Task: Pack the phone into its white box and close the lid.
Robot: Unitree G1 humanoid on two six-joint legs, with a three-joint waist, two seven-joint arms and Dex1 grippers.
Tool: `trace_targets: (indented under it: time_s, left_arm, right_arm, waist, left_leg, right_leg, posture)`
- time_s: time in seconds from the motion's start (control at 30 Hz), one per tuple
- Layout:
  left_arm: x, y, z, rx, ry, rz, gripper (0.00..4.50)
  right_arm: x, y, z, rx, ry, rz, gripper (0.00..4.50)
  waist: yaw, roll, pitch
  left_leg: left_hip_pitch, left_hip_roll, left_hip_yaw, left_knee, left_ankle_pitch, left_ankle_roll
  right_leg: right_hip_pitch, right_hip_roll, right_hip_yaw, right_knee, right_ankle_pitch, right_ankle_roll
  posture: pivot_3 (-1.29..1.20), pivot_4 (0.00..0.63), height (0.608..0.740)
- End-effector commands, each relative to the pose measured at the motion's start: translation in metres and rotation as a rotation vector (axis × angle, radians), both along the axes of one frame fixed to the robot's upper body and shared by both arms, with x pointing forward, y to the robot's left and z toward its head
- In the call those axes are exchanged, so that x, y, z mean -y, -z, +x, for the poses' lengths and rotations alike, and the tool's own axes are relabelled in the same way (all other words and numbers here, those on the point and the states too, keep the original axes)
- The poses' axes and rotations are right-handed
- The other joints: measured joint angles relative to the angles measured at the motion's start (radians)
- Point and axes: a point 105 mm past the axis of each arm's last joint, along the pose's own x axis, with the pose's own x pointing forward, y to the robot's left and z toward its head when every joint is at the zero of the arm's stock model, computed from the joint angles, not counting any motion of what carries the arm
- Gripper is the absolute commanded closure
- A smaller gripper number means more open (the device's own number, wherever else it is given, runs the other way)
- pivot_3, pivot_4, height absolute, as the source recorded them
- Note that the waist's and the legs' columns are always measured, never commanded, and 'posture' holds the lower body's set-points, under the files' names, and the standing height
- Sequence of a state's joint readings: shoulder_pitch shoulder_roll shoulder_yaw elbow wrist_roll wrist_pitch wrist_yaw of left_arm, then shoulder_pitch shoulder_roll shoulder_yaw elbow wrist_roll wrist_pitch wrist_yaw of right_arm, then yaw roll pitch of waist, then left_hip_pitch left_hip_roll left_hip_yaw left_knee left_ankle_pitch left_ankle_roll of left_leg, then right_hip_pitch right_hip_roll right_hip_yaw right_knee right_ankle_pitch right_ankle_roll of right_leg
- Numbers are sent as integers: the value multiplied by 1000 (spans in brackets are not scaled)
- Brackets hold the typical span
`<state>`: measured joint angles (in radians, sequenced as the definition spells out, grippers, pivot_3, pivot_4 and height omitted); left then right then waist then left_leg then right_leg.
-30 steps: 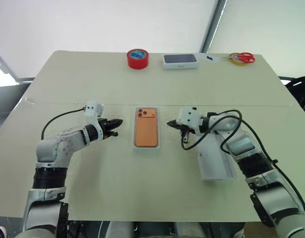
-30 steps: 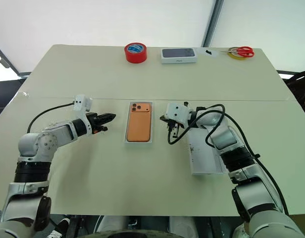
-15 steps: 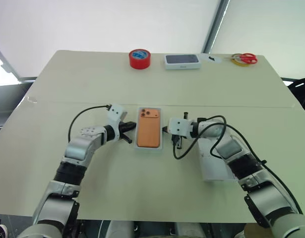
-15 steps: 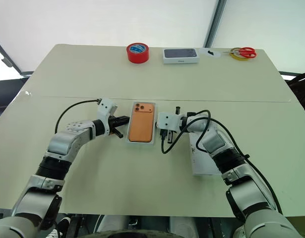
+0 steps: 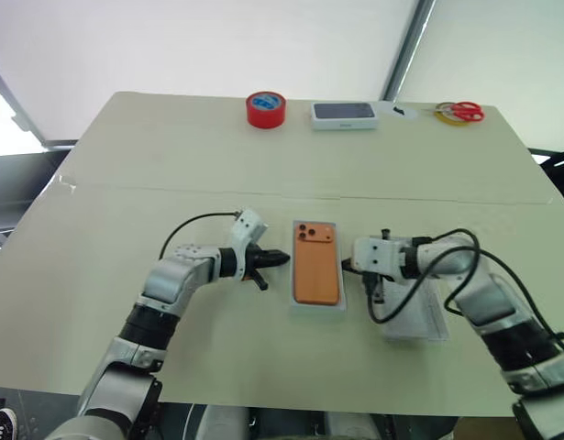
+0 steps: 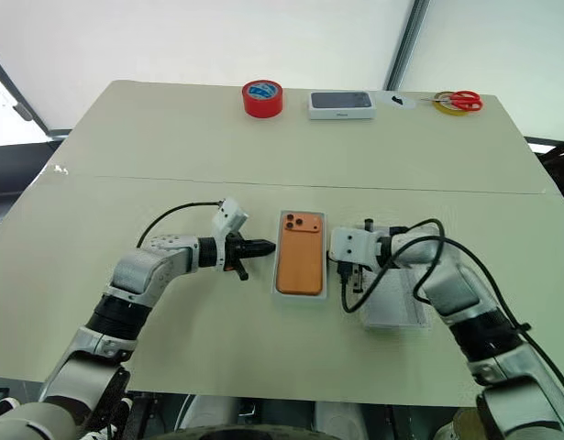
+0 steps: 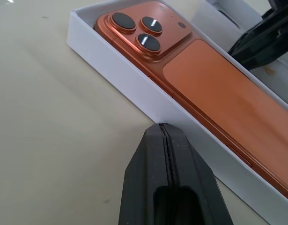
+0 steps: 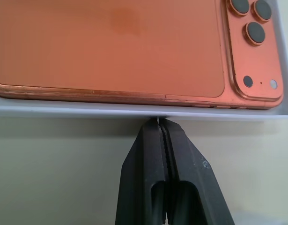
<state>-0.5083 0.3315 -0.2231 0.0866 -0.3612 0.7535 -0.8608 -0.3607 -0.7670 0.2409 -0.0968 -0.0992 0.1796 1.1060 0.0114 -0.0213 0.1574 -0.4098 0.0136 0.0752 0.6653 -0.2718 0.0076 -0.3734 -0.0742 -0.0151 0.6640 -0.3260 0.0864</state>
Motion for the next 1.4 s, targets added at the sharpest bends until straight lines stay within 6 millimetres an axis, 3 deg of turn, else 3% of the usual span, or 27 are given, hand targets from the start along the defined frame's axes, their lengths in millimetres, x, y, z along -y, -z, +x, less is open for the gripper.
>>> trace_targets:
  time_s: [0.03,0.3,0.43,0.67,0.87,0.9,1.0,1.17,1.2,1.27,1.4]
  left_arm:
    - [29,-4,-24,-2,161,-45,4500]
    - [24,-6,-28,-5,176,-51,4500]
    - [7,-8,-21,9,117,-45,4500]
    - [-13,-20,-19,56,72,-67,4500]
    - [-42,-34,-9,82,-29,-106,4500]
    - [-48,-36,-9,88,-37,-108,4248]
    - [-63,-46,-14,142,-22,-127,3185]
    - [-82,-54,-22,314,-10,-98,648]
    - [-86,-58,-25,341,-7,-112,588]
    - [-95,-66,-29,410,-6,-137,588]
    - [-108,-72,-35,517,1,-131,588]
  right_arm:
    - [-12,-8,-18,-14,-79,31,4458]
    - [-2,-11,-24,-12,-58,17,4458]
    - [13,-11,-15,14,-1,-17,4458]
    - [40,-3,-17,1,21,-83,4458]
    - [55,-12,-19,-22,68,-46,4458]
    - [57,-15,-21,-60,89,-16,4487]
    - [64,-26,-17,-47,153,26,3611]
    - [56,-42,-13,-7,284,186,1084]
    - [55,-46,-12,2,329,229,571]
    - [59,-55,-7,85,427,255,571]
    - [71,-49,-16,-18,742,345,571]
  waist:
    - [1,0,0]
    - [0,0,0]
    - [-1,0,0]
    - [1,0,0]
    - [-1,0,0]
    - [-2,0,0]
    - [-6,1,0]
    - [-7,1,1]
    - [-7,1,1]
    - [-8,1,1]
    - [-5,2,1]
  left_leg:
    - [0,0,0,0,0,0]
    - [0,0,0,0,0,0]
    - [0,0,0,0,0,0]
    - [0,0,0,0,0,0]
    - [0,0,0,0,0,0]
    - [0,0,0,0,0,0]
    - [0,0,0,0,0,0]
    - [0,0,0,-1,0,0]
    - [0,0,0,-1,0,0]
    - [0,1,0,-2,0,0]
    - [0,0,0,-2,0,0]
  right_leg:
    - [0,0,0,0,0,0]
    - [0,0,0,-1,0,0]
    - [0,-1,0,-1,0,0]
    - [0,-1,0,-1,0,0]
    - [0,-1,0,-1,0,0]
    - [0,-1,0,-1,0,0]
    - [0,-1,0,-1,0,0]
    - [-1,-2,0,-1,0,0]
    - [-1,-2,0,-1,0,-1]
    - [-1,-2,0,-2,0,-1]
    - [-1,-3,0,-2,0,-1]
  posture:
    - [0,150,730]
    - [0,150,730]
    - [0,150,730]
    - [0,150,730]
    - [0,150,730]
    - [0,150,730]
    - [0,150,730]
    - [0,150,730]
    - [0,150,730]
    - [0,150,730]
    - [0,150,730]
